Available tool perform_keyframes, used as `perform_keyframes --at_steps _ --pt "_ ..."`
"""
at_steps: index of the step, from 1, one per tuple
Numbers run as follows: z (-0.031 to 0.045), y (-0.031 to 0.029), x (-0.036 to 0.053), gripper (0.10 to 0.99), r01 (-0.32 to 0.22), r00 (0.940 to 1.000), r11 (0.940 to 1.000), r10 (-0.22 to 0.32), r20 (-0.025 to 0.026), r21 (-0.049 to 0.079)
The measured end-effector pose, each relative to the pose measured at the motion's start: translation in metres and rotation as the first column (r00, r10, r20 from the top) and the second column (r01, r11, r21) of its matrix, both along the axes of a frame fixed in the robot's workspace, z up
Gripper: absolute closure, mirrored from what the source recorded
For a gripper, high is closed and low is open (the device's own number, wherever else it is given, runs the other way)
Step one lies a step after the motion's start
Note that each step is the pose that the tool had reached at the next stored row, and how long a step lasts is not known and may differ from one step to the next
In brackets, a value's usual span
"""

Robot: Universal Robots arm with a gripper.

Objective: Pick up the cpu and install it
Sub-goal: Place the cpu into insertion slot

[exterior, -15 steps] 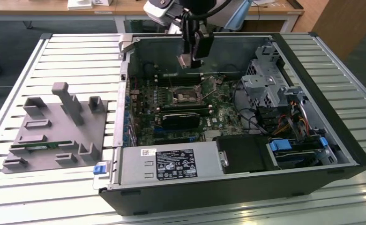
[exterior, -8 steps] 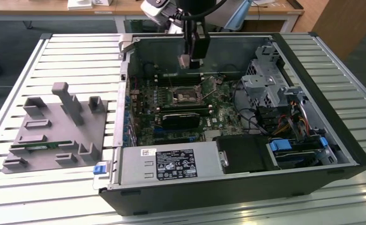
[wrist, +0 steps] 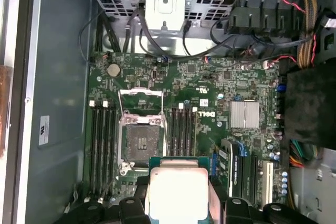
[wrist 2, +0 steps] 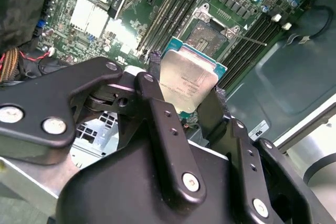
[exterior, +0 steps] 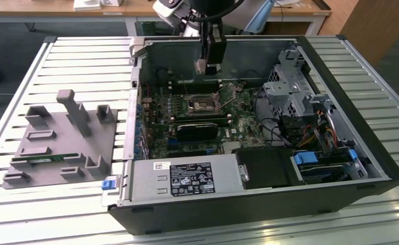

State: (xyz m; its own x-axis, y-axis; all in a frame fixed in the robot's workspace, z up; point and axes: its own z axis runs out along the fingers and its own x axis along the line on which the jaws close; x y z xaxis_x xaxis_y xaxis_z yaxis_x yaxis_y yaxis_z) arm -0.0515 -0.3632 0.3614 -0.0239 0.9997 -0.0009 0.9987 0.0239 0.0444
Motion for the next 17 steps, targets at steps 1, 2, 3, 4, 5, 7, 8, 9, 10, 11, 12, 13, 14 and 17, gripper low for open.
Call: perform_keyframes --at_steps 1,2,3,4,5,7,8,9,10,11,12,13,14,17 --pt "-0.0006 0.0010 0.0000 0.553 0.000 1.0000 1.0000 0.000 0.0000 0.000" --pt "-0.0013 0.0018 0.0000 0.553 0.000 1.0000 1.0000 0.000 0.0000 0.000" --pt "-0.0021 0.0026 0.0000 0.553 0.000 1.0000 1.0000 0.000 0.0000 0.000" --pt "-0.0028 0.0037 0.0000 0.553 0.000 1.0000 1.0000 0.000 -0.0001 0.000" --pt "-0.0036 0.0049 0.0000 0.553 0.000 1.0000 1.0000 0.000 -0.0001 0.000" --pt "-0.0054 0.0073 0.0000 0.553 0.000 1.0000 1.0000 0.000 -0.0001 0.000" --pt "-0.0065 0.0082 0.0000 0.553 0.000 1.0000 1.0000 0.000 -0.0001 0.000" --pt "-0.0078 0.0089 0.0000 0.553 0.000 1.0000 1.0000 0.000 -0.0001 0.000" --pt "-0.0090 0.0092 0.0000 0.553 0.000 1.0000 1.0000 0.000 0.0000 0.000" --pt "-0.0099 0.0094 0.0001 0.553 0.000 1.0000 1.0000 0.000 0.0000 0.000" --pt "-0.0104 0.0095 0.0001 0.553 0.000 1.0000 1.0000 0.000 -0.0001 0.000" --pt "-0.0107 0.0095 0.0001 0.553 0.000 1.0000 1.0000 0.000 -0.0001 0.000" --pt "-0.0109 0.0095 0.0000 0.553 0.000 1.0000 1.0000 0.000 -0.0002 0.000" --pt "-0.0114 0.0095 0.0000 0.553 0.000 1.0000 1.0000 0.000 -0.0001 0.000"
